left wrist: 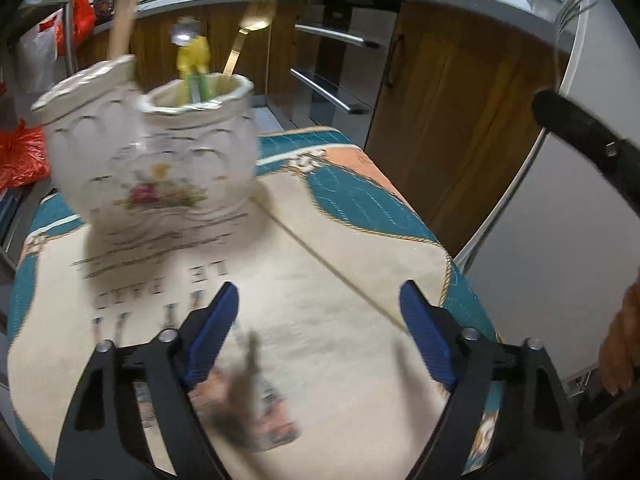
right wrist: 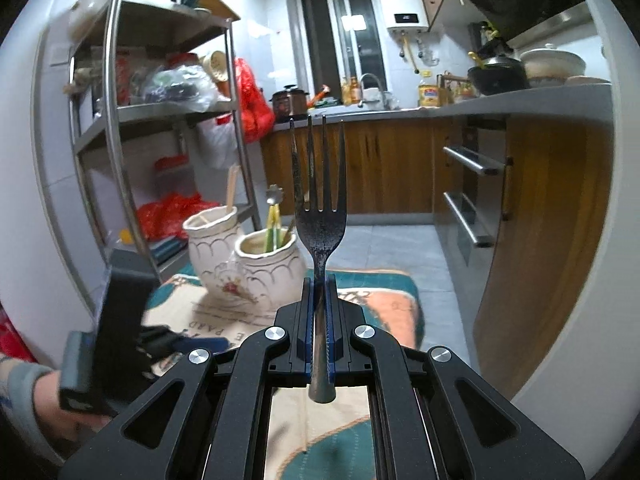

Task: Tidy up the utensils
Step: 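Grasp the last wooden chopstick with the left tool while the right tool lifts the silver fork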

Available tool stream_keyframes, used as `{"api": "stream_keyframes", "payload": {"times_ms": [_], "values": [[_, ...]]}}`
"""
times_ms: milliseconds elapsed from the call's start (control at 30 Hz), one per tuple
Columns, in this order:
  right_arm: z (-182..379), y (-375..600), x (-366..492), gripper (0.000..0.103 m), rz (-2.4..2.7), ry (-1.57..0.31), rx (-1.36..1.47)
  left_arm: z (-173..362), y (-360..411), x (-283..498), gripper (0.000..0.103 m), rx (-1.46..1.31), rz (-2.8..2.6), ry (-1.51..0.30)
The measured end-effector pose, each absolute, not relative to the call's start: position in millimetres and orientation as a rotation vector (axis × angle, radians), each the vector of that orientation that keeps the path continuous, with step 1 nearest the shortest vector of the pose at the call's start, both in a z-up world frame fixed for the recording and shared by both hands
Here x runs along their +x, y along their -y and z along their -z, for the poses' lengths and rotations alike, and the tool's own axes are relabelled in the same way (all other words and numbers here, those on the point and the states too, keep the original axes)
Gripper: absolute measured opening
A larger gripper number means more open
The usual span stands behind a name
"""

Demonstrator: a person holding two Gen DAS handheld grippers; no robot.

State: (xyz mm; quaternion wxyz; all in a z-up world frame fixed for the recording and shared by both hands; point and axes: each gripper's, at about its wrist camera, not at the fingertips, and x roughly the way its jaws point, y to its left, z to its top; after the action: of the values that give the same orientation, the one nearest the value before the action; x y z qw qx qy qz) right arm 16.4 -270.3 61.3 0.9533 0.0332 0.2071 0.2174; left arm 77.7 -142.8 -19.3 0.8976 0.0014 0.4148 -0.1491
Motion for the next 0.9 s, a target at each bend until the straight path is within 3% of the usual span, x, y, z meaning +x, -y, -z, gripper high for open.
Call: {"api": "stream_keyframes", "payload": {"times_ms": [67,300,333,400,467,567,900], "values": [[-60.1,277.5,15.9,0.006,-0.429,-0.420,0.073,25.4,153.5,82.4,0.067,-0.003,0.300,-0.884],[-51.5,292.9,15.8,0.006,-0.422,-0.437,0.119,42.0,185.3,95.4,0.049,0.102,0.189,-0.907],[-50.2,292.9,15.9,0.006,-0.426,-0.441,0.121,42.0,185.2,95.7,0.044,0.113,0.179,-0.896],[-49.4,291.9,14.5,0.006,-0.428,-0.444,0.122,41.5,185.9,97.8,0.021,0.113,0.166,-0.899],[-49.0,291.7,12.9,0.006,-0.434,-0.446,0.123,40.9,181.0,100.6,0.010,0.099,0.164,-0.913],[-50.1,290.0,9.8,0.006,-0.439,-0.443,0.122,39.1,164.5,101.5,0.006,0.051,0.195,-0.937],[-54.2,279.1,4.3,0.006,-0.473,-0.434,0.111,31.1,109.2,68.1,0.006,0.124,0.328,-1.018]]}}
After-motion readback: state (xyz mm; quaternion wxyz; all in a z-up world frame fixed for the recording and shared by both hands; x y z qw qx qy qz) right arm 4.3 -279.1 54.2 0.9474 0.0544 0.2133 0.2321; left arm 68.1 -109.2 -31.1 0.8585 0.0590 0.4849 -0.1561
